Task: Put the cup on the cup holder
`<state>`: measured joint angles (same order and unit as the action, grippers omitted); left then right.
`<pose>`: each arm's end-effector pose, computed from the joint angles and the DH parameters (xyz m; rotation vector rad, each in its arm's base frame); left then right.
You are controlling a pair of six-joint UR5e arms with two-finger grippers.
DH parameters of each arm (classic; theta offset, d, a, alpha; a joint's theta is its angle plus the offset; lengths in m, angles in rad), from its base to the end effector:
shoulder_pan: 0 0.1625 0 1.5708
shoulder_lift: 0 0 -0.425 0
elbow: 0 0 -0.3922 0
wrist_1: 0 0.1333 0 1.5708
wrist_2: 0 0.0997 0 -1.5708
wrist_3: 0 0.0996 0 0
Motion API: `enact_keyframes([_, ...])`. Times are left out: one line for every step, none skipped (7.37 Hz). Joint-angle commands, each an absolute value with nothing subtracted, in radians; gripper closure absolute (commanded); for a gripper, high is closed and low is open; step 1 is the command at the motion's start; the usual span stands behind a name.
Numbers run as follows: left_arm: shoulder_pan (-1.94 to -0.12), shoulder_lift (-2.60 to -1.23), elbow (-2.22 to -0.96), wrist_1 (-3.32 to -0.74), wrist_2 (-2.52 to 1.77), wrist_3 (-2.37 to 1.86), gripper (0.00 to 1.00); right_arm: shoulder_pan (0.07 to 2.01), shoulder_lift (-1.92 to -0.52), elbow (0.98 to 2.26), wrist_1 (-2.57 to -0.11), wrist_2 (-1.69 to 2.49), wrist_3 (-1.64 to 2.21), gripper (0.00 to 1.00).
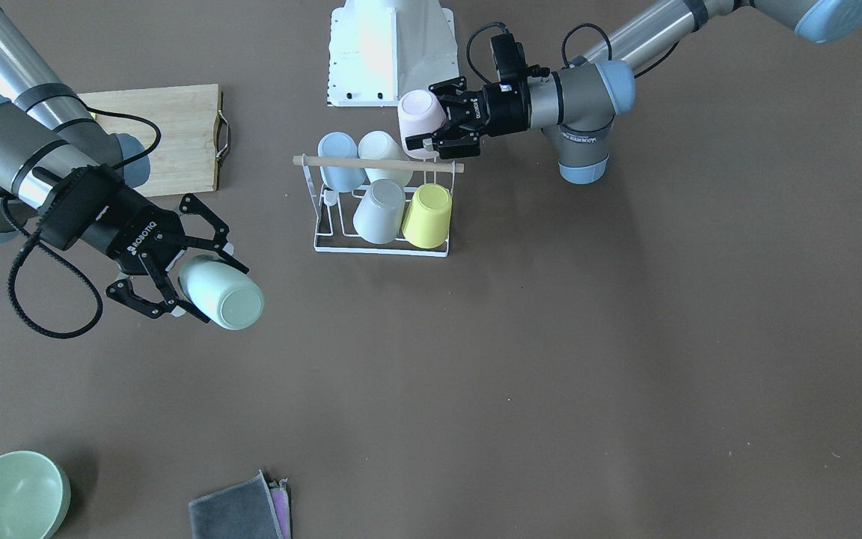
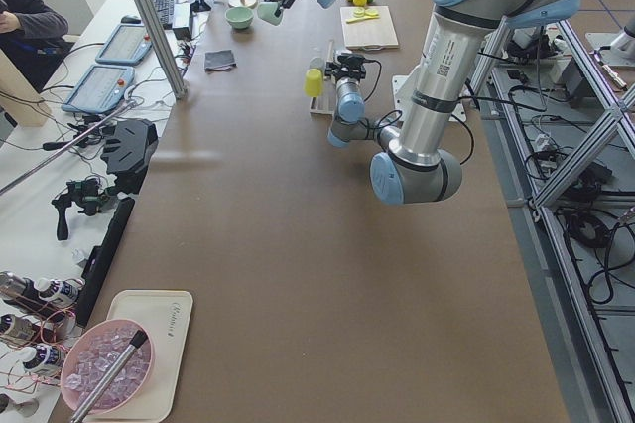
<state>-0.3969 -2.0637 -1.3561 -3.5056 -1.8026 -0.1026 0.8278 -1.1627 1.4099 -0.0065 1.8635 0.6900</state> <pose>0.5071 -0.3323 0.2913 1.7852 1.4930 0.8265 -0.3409 -0.5257 0.3371 1.2203 -1.3386 -0.3025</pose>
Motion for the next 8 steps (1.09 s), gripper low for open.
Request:
enact_keyframes([-0.390, -2.063, -1.350, -3.505, -1.802, -0.103, 0.54, 0.660, -1.167, 1.446, 0.072, 1.659, 0.692, 0.69])
enact_keyframes([-0.390, -2.063, -1.350, -3.507, -1.802, -0.103, 0.54, 0.644, -1.163, 1.454, 0.078, 1.648, 0.690, 0.69])
enact_keyframes([-0.390, -2.065, -1.351, -3.507, -1.802, -0.103, 0.53, 0.637, -1.170, 1.480, 0.078, 1.654, 0.681, 0.69])
enact_keyframes([-0.390, -2.063, -1.350, -3.507, -1.798, -0.103, 0.05, 0.606, -1.190, 1.517, 0.081, 1.652, 0.677, 0.69])
enact_keyframes([-0.390, -2.062, -1.350, -3.505, -1.792, -0.103, 0.01, 0.571, -1.195, 1.529, 0.081, 1.649, 0.664, 0.69])
enact_keyframes([-0.390, -2.063, -1.350, -3.505, -1.790, -0.103, 0.01, 0.542, -1.195, 1.529, 0.081, 1.644, 0.599, 0.68])
enact_keyframes([-0.390, -2.062, -1.350, -3.505, -1.790, -0.104, 0.01, 0.528, -1.198, 1.532, 0.081, 1.644, 0.568, 0.68])
enact_keyframes([-0.390, -2.062, -1.350, -3.505, -1.790, -0.104, 0.01, 0.516, -1.207, 1.535, 0.080, 1.641, 0.508, 0.68])
